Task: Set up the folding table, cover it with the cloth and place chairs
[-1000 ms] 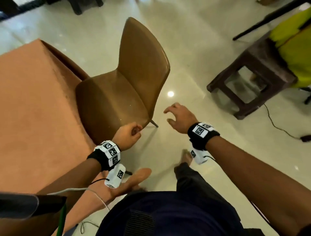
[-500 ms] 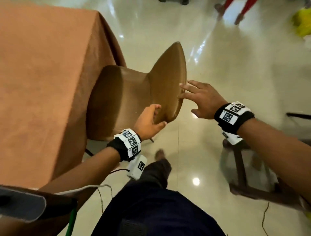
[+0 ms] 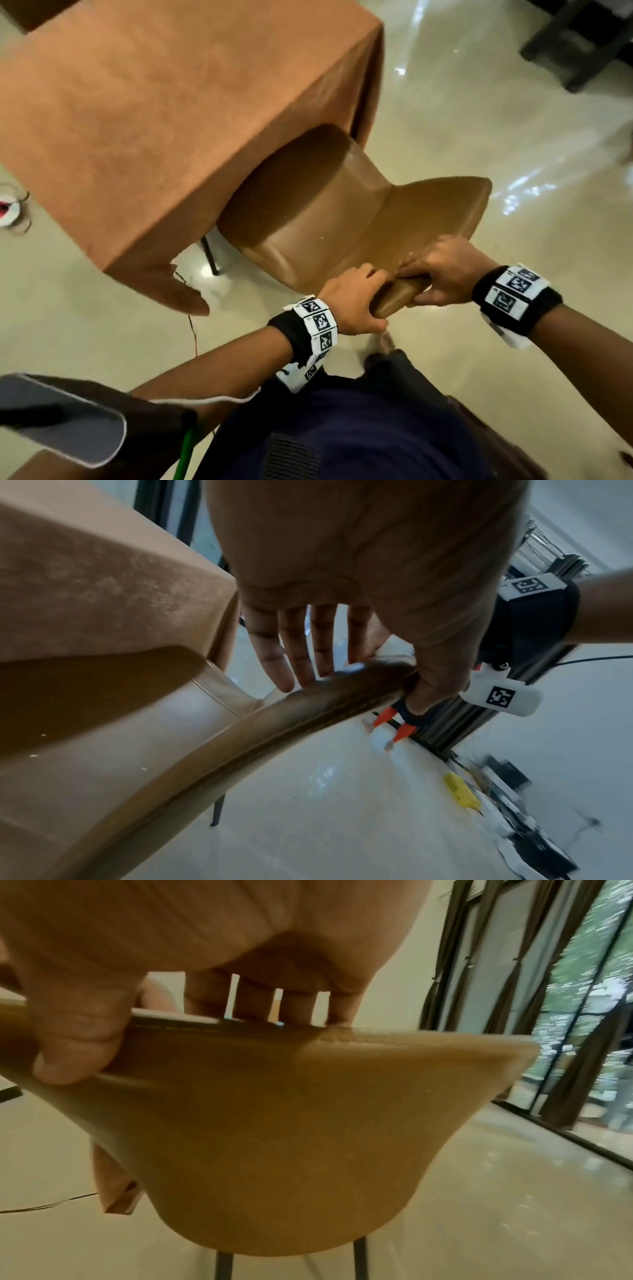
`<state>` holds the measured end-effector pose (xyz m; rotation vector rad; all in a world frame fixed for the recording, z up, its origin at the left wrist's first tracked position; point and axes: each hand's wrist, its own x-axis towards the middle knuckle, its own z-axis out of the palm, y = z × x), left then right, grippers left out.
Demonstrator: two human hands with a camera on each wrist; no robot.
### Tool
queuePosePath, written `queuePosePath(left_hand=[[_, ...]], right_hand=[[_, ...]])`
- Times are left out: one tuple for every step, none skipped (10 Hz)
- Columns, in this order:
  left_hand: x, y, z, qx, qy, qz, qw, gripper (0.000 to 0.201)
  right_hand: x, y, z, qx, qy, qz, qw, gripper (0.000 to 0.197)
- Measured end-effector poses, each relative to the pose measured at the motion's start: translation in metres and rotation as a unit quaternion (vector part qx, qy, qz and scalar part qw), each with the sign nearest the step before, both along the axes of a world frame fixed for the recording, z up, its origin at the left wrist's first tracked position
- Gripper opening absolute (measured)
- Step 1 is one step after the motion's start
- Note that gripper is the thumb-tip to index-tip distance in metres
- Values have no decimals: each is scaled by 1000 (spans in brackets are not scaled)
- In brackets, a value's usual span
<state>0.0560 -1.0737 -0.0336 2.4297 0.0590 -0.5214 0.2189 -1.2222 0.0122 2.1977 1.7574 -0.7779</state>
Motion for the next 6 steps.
queuePosePath(left_hand=[[2, -2, 5, -3, 7, 23, 1000, 71], [-1, 4, 8, -17, 23, 44, 999, 69], [-11, -9, 10, -31, 37, 116, 992, 70], [-21, -28, 10, -40, 58, 208, 976, 69], [-30, -32, 10, -36, 57, 285, 956, 66], [-52, -37, 11, -46, 63, 366, 927, 65]], right_hand=[[13, 5, -5, 21, 35, 66, 997, 49], [18, 15, -11, 25, 53, 131, 990, 53], [25, 23, -17, 23, 53, 192, 980, 60], [28, 25, -16, 4, 68, 213, 975, 66], [27, 29, -12, -3, 94, 206, 974, 69], [39, 32, 2, -18, 158, 166, 973, 72]])
